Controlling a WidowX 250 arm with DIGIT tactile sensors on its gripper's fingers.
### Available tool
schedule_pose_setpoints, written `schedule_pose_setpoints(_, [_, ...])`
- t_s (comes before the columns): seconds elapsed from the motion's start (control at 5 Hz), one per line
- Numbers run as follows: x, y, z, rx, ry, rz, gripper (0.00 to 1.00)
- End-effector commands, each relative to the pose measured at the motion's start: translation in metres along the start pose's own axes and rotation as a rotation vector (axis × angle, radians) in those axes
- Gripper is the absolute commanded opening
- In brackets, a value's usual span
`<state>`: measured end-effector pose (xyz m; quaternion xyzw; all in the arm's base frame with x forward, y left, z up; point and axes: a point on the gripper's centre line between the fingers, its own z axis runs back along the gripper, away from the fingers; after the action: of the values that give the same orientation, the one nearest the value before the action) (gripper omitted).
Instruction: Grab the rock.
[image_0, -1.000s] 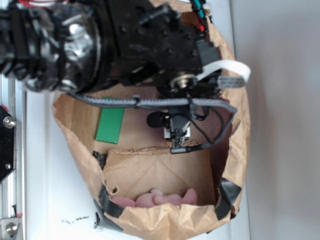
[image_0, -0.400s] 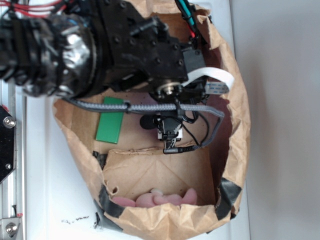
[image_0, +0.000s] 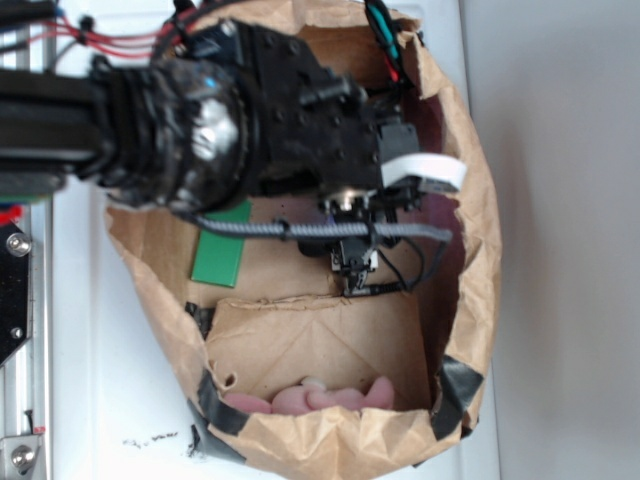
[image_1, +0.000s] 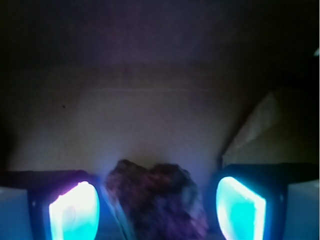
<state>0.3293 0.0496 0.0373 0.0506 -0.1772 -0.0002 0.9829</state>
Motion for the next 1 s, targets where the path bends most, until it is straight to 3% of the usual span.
schedule_pose_setpoints(0.0, [-0.004,-0.018,-0.012,0.01,-0.088,-0.108,1.0])
schedule_pose_setpoints(0.2, [-0.012,-0.023,-0.012,0.014,-0.093,-0.138,1.0])
schedule_pose_setpoints(0.4, [-0.01,-0.021,-0.007,0.009,-0.092,-0.123,0.23])
schedule_pose_setpoints(0.6, [-0.006,-0.018,-0.003,-0.011,-0.09,-0.103,0.0])
schedule_pose_setpoints(0.8, [-0.001,-0.014,0.0,-0.019,-0.099,-0.091,0.0])
